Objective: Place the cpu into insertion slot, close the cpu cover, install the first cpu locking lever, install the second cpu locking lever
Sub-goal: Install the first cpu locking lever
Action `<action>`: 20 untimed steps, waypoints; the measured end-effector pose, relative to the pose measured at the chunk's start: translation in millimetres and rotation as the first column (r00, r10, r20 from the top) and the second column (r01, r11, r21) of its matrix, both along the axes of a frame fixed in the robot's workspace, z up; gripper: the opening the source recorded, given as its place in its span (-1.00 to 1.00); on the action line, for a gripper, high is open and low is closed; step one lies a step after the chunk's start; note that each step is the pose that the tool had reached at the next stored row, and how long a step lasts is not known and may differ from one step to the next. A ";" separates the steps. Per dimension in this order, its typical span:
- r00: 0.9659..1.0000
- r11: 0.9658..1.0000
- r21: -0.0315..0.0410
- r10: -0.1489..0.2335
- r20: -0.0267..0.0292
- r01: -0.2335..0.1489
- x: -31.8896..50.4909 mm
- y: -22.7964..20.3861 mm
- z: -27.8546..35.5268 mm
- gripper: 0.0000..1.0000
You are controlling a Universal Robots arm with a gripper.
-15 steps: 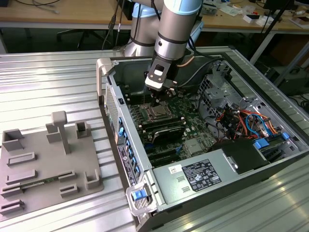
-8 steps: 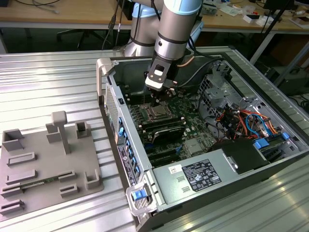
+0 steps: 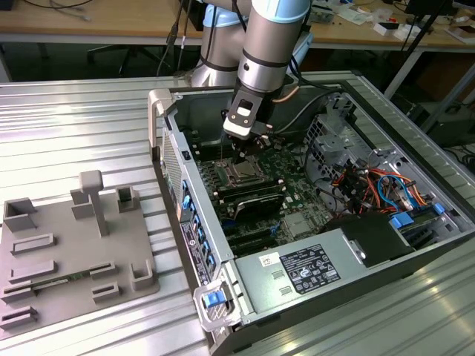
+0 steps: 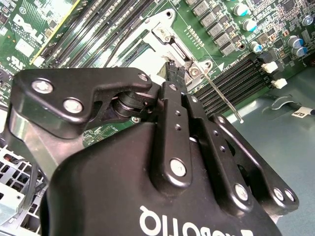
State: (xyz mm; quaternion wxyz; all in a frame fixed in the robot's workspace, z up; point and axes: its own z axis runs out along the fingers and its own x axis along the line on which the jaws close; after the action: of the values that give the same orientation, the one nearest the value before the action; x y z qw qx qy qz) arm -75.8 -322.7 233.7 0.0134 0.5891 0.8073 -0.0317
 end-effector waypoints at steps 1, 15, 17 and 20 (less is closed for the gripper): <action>1.000 1.000 0.000 0.005 0.000 -0.005 0.0 0.0 0.0 -0.79; 1.000 1.000 0.000 0.018 0.000 -0.018 0.0 0.0 0.0 -0.79; 1.000 1.000 0.000 0.019 0.000 -0.019 0.0 0.0 0.0 -0.79; 1.000 1.000 0.000 0.023 0.000 -0.023 0.0 0.0 0.0 -0.79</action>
State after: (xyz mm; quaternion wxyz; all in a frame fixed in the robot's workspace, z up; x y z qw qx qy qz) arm -75.8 -322.7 233.7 0.0138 0.5798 0.8140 -0.0315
